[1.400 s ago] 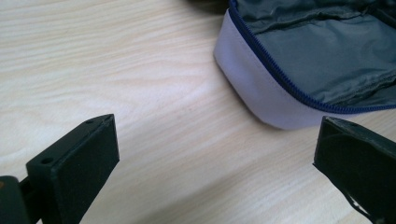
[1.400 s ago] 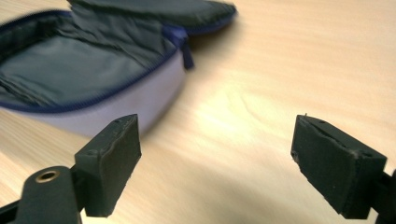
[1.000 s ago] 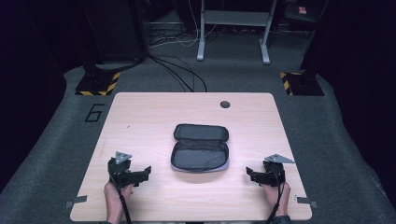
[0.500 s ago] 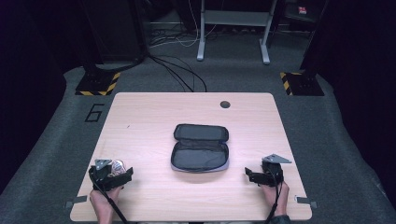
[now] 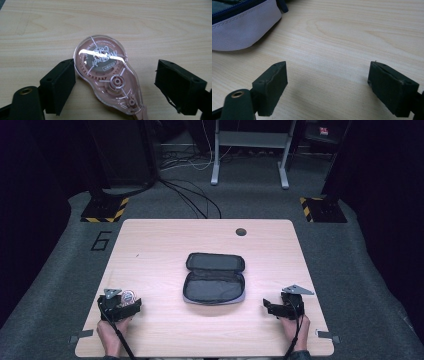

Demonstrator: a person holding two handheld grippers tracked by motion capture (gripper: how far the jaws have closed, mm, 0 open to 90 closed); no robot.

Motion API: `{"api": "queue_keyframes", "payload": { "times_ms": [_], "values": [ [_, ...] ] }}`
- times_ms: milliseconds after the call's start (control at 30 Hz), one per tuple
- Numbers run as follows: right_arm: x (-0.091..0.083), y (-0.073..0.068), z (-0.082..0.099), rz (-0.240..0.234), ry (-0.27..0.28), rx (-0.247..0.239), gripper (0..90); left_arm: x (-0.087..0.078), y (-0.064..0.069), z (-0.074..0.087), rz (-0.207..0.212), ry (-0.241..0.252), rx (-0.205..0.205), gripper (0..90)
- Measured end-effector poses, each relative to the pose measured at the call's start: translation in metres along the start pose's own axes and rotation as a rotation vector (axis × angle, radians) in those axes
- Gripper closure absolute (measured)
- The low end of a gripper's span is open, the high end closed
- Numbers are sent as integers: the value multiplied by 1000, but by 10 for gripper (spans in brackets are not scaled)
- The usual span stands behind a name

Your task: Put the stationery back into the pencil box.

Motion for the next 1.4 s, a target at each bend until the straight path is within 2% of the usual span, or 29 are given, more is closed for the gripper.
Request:
{"api": "queue_keyframes", "payload": {
  "times_ms": [100, 133, 233, 433, 533, 567, 633, 833, 933, 1100, 1233, 1400],
  "values": [
    [0, 0, 0, -1, -2, 2, 156, 2, 2, -2, -1, 8, 29, 218],
    [0, 0, 0, -2, -8, 2, 156, 2, 3, -1, 4, -9, 32, 224],
    [0, 0, 0, -2, -8, 0, 155, 2, 4, -2, 5, -4, 51, 267],
    [0, 0, 0, 2, -7, -11, 154, 2, 4, -2, -15, 14, 82, 388],
    [1, 0, 0, -2, -4, -14, 139, 1, 4, -1, -14, 15, 106, 454],
    [1, 0, 0, -13, -3, -14, 136, 0, 5, 0, -9, 17, 101, 488],
    [1, -1, 0, -12, -6, -13, 127, 1, 5, 0, -10, 30, 104, 491],
    [3, -2, 0, 17, -18, -41, 122, 0, 3, 0, 23, 29, 127, 499],
    [4, -3, 1, 33, -24, -48, 122, 0, 3, -1, 46, 45, 100, 500],
    [4, -3, 0, 46, -23, -53, 133, -7, 8, -9, 76, 65, 99, 500],
    [4, -3, 0, 51, -25, -65, 137, -16, 18, -21, 100, 77, 138, 500],
    [5, -3, 1, 62, -25, -66, 141, -29, 37, -40, 138, 94, 186, 499]
  ]
}}
Point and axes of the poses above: each handheld gripper's, and its own axes: x roughly forward along the jaws, z roughly out of its underside, y roughly to its right, the point moved 7 cm from there along x, roughly forward along the jaws, and after that the axes turned 1 degree about z, right-handed, at the moved point
